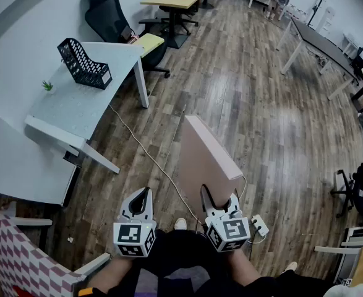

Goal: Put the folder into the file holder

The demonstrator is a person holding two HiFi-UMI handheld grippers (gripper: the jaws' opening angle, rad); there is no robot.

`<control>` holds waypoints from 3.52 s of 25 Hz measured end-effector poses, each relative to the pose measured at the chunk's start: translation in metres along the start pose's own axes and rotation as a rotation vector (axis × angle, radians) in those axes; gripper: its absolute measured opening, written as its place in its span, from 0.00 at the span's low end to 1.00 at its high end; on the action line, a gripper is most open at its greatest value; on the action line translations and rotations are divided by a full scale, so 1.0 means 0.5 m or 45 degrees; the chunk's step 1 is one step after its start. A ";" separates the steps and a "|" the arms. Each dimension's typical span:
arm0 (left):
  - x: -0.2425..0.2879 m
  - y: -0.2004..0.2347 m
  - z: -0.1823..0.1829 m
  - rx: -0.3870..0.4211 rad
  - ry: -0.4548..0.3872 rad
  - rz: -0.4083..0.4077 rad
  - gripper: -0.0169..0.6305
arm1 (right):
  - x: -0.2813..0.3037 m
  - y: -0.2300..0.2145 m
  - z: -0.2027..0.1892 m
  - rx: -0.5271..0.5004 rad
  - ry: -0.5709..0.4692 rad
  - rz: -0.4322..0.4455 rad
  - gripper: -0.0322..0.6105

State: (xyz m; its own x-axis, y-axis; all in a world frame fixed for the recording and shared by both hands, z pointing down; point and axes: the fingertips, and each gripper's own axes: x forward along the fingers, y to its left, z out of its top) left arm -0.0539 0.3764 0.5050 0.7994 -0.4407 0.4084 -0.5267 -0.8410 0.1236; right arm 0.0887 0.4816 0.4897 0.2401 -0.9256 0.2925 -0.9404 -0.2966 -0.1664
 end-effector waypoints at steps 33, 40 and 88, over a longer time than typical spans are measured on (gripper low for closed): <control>0.141 0.194 0.108 -0.003 -0.043 -0.124 0.04 | 0.199 0.047 0.107 0.098 -0.090 -0.135 0.27; 0.149 0.314 0.184 -0.011 -0.080 -0.134 0.04 | 0.293 0.135 0.187 0.057 -0.113 -0.129 0.28; 0.366 0.845 0.359 -0.286 -0.161 0.690 0.04 | 1.066 0.352 0.525 -0.162 -0.264 0.815 0.27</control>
State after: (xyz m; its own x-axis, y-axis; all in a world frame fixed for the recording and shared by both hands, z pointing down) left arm -0.0783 -0.1161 0.4698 0.4206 -0.8339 0.3573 -0.9062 -0.4051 0.1213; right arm 0.1142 -0.1257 0.3692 -0.3433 -0.9391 -0.0150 -0.9305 0.3422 -0.1305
